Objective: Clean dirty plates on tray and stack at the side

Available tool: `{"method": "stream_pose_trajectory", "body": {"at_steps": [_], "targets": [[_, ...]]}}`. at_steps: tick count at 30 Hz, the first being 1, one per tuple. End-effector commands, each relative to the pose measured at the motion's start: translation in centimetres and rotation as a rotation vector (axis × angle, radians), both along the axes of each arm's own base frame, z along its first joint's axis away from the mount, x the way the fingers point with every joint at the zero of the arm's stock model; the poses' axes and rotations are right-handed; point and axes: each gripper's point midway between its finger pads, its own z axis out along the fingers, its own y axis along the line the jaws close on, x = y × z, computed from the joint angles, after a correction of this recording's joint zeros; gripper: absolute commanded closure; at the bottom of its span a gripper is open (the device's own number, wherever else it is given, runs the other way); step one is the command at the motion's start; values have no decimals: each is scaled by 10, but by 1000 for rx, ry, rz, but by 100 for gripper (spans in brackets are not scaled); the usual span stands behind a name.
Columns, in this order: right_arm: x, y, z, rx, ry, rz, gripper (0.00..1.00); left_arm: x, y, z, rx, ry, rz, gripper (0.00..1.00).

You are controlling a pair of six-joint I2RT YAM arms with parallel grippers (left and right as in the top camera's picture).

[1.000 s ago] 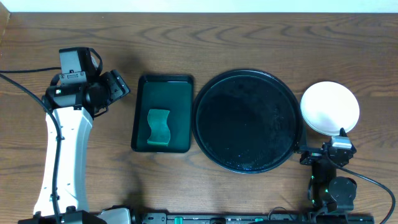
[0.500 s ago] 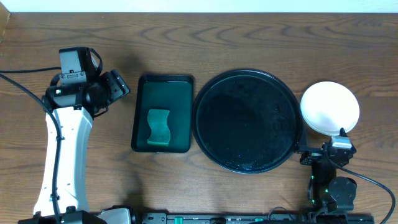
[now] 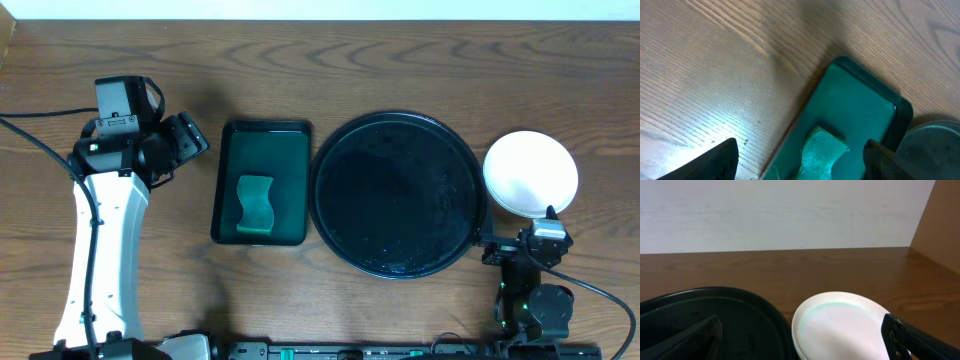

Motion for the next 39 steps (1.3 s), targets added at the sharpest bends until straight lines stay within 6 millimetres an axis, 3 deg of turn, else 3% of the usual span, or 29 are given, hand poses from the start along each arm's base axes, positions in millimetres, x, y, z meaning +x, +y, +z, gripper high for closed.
{"method": "stream_pose_trajectory", "body": {"at_steps": [1, 26, 33, 39], "targets": [[0, 1, 0, 13, -3, 1, 1, -1, 2, -2, 6, 10, 8, 20], [0, 1, 0, 13, -3, 1, 1, -6, 2, 1, 7, 10, 5, 20], [0, 1, 0, 13, -3, 1, 1, -8, 1, 44, 29, -142, 6, 20], [0, 1, 0, 13, -3, 1, 1, -18, 0, 100, 59, -343, 7, 20]]}}
